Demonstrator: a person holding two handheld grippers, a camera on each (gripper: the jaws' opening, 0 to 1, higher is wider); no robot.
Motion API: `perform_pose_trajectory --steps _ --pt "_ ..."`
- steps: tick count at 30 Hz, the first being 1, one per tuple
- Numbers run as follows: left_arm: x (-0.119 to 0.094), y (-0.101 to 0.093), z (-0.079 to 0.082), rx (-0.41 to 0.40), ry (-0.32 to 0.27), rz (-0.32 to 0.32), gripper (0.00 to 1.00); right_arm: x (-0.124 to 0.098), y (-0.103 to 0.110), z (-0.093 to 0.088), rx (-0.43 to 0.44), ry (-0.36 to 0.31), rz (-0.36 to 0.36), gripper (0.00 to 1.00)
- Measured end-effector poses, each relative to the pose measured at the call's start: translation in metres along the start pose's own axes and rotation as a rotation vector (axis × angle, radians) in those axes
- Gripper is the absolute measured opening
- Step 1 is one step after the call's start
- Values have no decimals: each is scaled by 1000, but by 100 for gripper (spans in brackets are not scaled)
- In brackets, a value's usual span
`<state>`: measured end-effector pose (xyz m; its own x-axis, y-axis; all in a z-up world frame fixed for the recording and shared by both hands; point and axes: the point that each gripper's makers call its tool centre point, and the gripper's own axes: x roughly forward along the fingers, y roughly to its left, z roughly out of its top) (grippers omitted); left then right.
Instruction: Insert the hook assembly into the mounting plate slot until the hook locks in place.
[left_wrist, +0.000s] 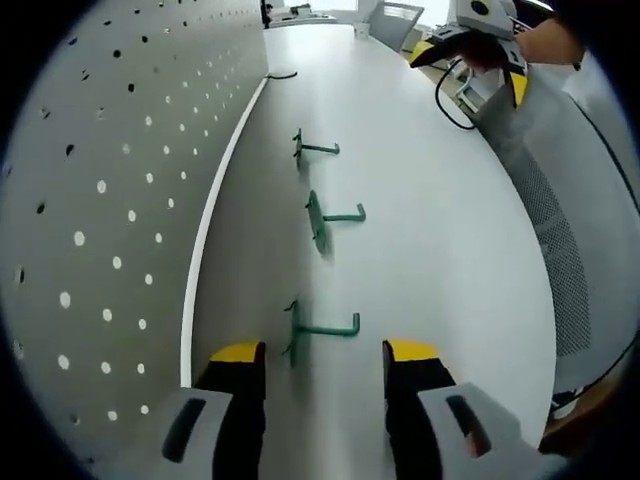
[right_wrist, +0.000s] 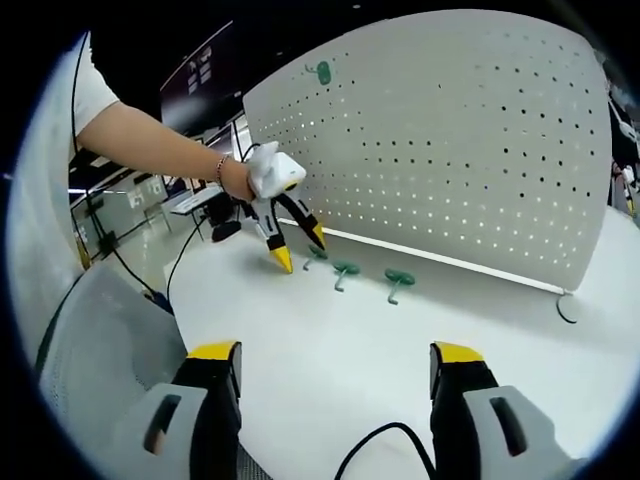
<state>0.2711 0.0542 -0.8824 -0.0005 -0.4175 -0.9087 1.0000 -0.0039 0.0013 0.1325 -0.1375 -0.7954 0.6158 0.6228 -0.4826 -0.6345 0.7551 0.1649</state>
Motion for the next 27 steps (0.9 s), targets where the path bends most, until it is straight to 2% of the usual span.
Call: perform_pose_trajectory --steps 5,12,16,21,27 --pt "-1 2 -1 -15 12 9 41 0 0 0 4 0 2 72" --pt "-1 1 -1 -21 13 13 37 0 2 1 3 -2 9 72" --pt "-1 2 -1 -34 10 23 29 0 3 1 3 -4 10 72" --pt "-1 3 -1 -48 14 37 23 -1 1 1 4 -5 6 71" --pt "-1 12 0 -108 20 89 13 -1 1 2 4 -7 6 71"
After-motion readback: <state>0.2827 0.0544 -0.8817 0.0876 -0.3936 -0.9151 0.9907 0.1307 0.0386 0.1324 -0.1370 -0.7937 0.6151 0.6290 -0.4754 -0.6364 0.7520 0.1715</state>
